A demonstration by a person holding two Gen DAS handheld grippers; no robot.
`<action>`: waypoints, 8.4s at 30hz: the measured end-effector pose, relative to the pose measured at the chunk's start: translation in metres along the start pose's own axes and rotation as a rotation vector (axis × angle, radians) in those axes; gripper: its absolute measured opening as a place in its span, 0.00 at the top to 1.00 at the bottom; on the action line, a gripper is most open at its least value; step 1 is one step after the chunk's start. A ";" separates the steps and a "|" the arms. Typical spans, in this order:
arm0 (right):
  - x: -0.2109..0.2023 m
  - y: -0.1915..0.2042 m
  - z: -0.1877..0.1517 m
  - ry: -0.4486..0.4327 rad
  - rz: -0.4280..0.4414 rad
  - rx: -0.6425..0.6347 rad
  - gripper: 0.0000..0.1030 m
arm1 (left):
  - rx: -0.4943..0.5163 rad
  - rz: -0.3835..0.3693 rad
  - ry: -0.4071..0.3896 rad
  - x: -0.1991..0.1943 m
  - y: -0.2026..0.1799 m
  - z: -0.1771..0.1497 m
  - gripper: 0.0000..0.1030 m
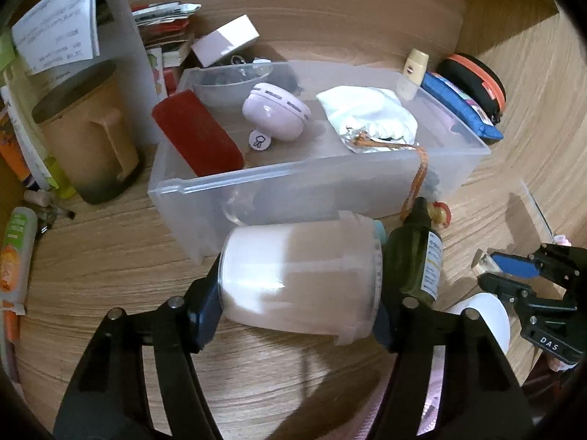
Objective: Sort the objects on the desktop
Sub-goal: 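Move left tool to white cylinder jar while right tool grasps beige soap bar, then lift white cylinder jar with left tool while right tool carries soap bar to box, then release white jar into clear box with left tool while right tool drops soap bar, then move left tool toward pink rope bundle while right tool approaches white round lid, then close left tool on bagged pink rope while right tool grips white round container, then lift and carry pink rope bag with left tool while right tool carries white container over box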
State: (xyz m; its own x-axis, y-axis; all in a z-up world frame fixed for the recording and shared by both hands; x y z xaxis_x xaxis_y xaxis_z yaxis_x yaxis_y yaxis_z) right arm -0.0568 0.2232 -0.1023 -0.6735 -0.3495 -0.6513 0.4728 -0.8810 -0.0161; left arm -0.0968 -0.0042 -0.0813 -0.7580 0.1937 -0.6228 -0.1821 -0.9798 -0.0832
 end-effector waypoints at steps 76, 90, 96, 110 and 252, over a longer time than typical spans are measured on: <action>0.048 -0.035 0.119 -0.166 0.089 0.151 0.79 | -0.046 0.058 -0.117 0.015 0.001 0.088 0.36; 0.058 -0.027 0.112 -0.137 0.055 0.107 0.79 | -0.059 0.058 -0.029 0.041 0.009 0.077 0.36; 0.059 -0.020 0.112 -0.132 0.057 0.077 0.79 | -0.002 0.094 -0.012 0.047 -0.001 0.075 0.34; 0.050 -0.015 0.114 -0.176 0.071 0.041 0.46 | -0.001 0.069 -0.122 0.016 0.000 0.086 0.23; -0.062 0.014 0.093 -0.359 0.013 0.032 0.39 | -0.113 0.082 -0.333 -0.145 -0.018 0.031 0.39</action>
State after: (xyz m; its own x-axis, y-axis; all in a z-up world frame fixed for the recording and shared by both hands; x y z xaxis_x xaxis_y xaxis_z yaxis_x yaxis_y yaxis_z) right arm -0.0618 0.2031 0.0085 -0.8268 -0.4455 -0.3433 0.4686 -0.8832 0.0177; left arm -0.0030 -0.0130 0.0341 -0.9330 0.1015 -0.3453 -0.0558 -0.9886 -0.1399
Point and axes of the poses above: each gripper's, at about its wrist camera, not at the fingertips, and x roughly the way its jaws point, y to its left, z to its top, the point moved 2 cm from there along x, roughly the way its jaws point, and after that the axes turned 12 degrees about -y, right-handed, at the moved point
